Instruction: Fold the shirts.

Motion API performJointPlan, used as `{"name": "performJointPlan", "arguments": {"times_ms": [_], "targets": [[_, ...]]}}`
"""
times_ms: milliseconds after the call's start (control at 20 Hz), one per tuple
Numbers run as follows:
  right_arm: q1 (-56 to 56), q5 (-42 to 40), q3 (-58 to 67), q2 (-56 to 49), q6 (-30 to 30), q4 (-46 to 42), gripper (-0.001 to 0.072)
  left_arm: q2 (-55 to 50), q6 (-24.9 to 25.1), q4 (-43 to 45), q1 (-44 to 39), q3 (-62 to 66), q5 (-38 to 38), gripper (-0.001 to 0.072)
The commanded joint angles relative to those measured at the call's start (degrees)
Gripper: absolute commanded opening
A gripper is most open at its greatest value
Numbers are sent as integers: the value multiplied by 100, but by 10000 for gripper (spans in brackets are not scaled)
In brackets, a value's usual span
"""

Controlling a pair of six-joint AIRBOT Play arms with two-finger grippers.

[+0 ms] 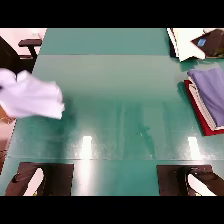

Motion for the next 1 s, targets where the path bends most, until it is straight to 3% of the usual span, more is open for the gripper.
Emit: {"name": "performJointPlan", "arguments": {"times_ms": [0,300,450,700,950], "targets": [[11,-201,529,0,-2,-28,13,68,94,-1493,-2,1244,258,25],[11,-247,597,-2,-2,-26,13,-72,90,-1961,-247,1335,431,25],[11,-251,599,-2,-2,-24,13,-398,-70,-1864,-1340,1305,605,25],[11,-232,597,0,-2,-24,13,-1381,-476,-946,-3803,831,669,26],[11,-214,599,0,-2,-22,13,-2815,-387,-826,-5466,549,815,36]]}}
